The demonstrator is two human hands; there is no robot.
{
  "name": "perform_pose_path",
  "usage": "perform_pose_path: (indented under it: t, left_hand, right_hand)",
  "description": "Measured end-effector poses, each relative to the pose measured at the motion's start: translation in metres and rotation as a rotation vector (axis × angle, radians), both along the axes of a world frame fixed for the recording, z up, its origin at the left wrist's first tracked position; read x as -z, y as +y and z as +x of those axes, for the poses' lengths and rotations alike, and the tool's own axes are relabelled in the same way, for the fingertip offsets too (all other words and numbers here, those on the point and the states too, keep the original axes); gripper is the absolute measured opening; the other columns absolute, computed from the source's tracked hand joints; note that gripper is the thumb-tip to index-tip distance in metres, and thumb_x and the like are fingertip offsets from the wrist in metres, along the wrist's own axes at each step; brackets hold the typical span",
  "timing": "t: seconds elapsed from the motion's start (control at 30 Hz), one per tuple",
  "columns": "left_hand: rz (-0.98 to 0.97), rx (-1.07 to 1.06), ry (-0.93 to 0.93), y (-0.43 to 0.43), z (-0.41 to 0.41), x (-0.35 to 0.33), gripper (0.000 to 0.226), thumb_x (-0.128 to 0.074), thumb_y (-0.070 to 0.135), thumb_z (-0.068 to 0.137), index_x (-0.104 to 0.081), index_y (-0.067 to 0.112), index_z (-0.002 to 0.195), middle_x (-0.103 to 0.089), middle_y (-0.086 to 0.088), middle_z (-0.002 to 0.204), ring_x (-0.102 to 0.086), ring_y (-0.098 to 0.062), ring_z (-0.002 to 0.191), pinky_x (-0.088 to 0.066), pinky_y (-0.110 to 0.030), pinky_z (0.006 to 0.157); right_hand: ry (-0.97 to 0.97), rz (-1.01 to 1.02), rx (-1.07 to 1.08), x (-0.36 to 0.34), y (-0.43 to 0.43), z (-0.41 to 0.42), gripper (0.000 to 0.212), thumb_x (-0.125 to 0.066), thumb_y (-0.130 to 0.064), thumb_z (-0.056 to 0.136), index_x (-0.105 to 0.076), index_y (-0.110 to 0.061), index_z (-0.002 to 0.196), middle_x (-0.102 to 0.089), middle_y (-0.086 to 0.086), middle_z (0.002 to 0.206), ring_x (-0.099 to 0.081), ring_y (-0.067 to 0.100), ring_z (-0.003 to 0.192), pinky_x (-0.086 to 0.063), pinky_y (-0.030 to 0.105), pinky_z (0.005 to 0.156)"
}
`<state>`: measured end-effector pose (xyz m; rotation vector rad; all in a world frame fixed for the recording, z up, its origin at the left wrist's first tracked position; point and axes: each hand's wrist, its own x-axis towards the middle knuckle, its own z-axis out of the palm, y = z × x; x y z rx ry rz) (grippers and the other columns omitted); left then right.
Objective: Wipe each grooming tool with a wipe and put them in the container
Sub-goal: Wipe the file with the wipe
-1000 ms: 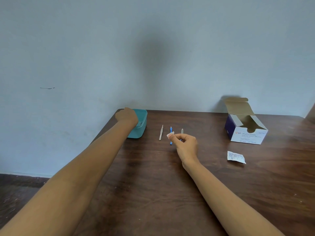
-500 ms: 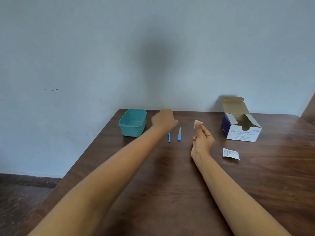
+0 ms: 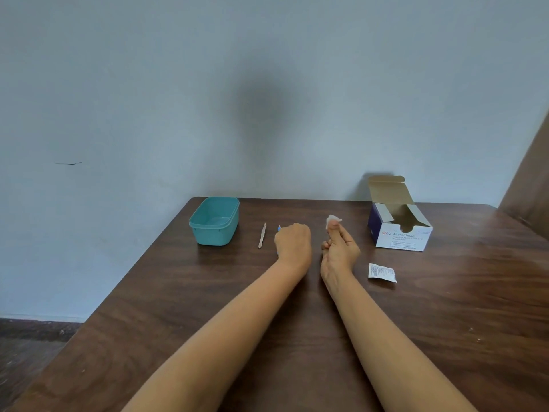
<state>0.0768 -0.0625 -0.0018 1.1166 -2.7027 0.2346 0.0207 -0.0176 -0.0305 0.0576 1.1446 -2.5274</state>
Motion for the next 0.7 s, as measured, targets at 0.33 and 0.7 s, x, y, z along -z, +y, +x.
perform_pose_path:
  t: [0.33,0.7]
  left_hand:
    - [-0.006,0.079,-0.162,0.01,0.01,0.006,0.03,-0.041,0.003,0.096,-0.055,0.002,0.123,-0.054,-0.015,0.124,-0.057,-0.028,0.11,-0.045,-0.028,0.08]
    - [0.742,0.058,0.521,0.019,0.047,0.005,0.022,-0.045,0.018,0.099,-0.054,0.001,0.109,-0.062,-0.014,0.109,-0.063,-0.027,0.097,-0.049,-0.033,0.079]
  right_hand:
    - [0.051,-0.032,-0.042,-0.001,0.007,0.007,0.009,-0.071,-0.015,0.083,-0.07,-0.011,0.091,-0.068,-0.003,0.083,-0.035,0.005,0.056,-0.034,0.015,0.049]
    - [0.005,-0.105,-0.162,-0.009,0.052,0.018,0.011,-0.067,-0.007,0.085,-0.065,-0.004,0.096,-0.062,0.002,0.079,-0.035,0.001,0.04,-0.033,0.013,0.041]
